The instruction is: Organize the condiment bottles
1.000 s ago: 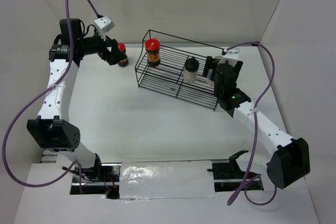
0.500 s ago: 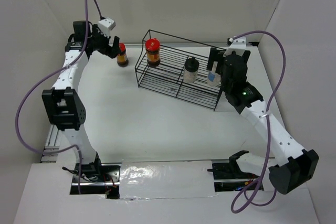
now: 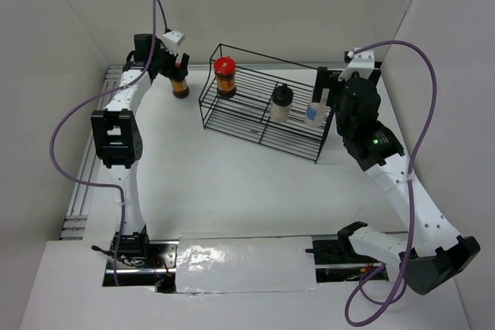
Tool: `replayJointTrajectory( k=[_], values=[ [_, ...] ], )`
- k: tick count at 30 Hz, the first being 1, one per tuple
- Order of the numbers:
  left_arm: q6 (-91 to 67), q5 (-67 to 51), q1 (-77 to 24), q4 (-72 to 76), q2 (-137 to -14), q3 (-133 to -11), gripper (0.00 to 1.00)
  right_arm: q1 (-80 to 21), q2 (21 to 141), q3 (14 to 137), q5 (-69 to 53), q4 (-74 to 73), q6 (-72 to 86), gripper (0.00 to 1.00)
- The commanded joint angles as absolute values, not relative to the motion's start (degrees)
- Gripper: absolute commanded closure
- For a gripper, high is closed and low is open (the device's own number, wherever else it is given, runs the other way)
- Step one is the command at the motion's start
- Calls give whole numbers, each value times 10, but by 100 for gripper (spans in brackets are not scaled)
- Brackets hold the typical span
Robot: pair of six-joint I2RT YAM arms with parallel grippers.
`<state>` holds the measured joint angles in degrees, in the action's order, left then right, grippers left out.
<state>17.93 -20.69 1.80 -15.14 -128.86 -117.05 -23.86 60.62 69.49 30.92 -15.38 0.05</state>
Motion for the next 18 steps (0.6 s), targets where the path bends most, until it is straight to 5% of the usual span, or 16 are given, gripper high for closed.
replayJointTrajectory(
  k=[1,13,18],
  values=[
    [173,-184,9,-115,-1337,-1221,1,-242,610,732,308,-165,-4,0],
    [155,-153,17,-107,-1333,-1193,1,-245,627,744,301,-163,-2,0],
    [127,-205,27,-114,-1297,-1154,19,-246,632,743,300,-154,-3,0]
  ],
)
